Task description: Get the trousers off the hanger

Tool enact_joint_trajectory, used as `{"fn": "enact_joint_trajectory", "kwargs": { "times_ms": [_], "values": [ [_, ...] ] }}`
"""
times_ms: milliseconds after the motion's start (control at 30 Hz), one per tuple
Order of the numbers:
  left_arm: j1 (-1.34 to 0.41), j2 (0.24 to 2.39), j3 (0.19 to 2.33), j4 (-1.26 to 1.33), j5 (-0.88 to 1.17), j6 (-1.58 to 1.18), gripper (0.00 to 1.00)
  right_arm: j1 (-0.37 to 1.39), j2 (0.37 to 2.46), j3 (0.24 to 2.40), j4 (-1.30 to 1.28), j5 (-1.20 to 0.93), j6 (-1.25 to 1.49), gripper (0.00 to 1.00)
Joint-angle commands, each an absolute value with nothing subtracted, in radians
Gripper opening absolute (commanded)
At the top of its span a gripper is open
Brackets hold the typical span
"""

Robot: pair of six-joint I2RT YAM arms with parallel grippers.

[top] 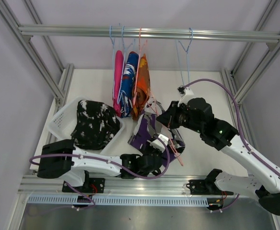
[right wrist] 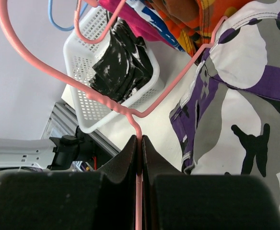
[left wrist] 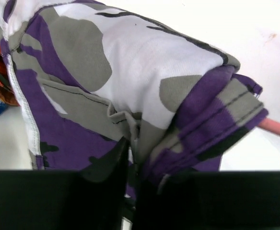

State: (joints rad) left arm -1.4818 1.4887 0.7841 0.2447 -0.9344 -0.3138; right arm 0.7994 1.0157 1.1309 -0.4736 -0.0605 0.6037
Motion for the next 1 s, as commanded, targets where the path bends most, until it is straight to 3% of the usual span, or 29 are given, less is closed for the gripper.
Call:
{"fn": "enact_joint_trajectory", "kwargs": {
  "times_ms": [0,33,200,267,967],
  "values": [
    [-1.462,1.496,0.787,0.313,-0.928,-0.272,0.24,0.810,0.959,1.132,-0.348,-0.072,0.630,0.00],
    [-1.463,1.496,0.799,0.307,-0.933,-0.262,0.10,0.810,0.959,1.115,-0.350,-0.068,0.629,0.00],
    [-1.463,1.465,0.815,0.278,-0.945,-0.229,0.08,0.810,0.953,1.046,-0.316,-0.061,0.643,0.00],
    [-1.463,1.454,0.808,0.270,-0.950,-0.224,0.01,0.810,0.950,1.023,-0.298,-0.069,0.650,0.00],
    [-1.546,1.072,1.104,-0.035,-1.043,0.038,0.01,0.796,0.953,0.802,-0.181,-0.006,0.707,0.00]
  ]
}}
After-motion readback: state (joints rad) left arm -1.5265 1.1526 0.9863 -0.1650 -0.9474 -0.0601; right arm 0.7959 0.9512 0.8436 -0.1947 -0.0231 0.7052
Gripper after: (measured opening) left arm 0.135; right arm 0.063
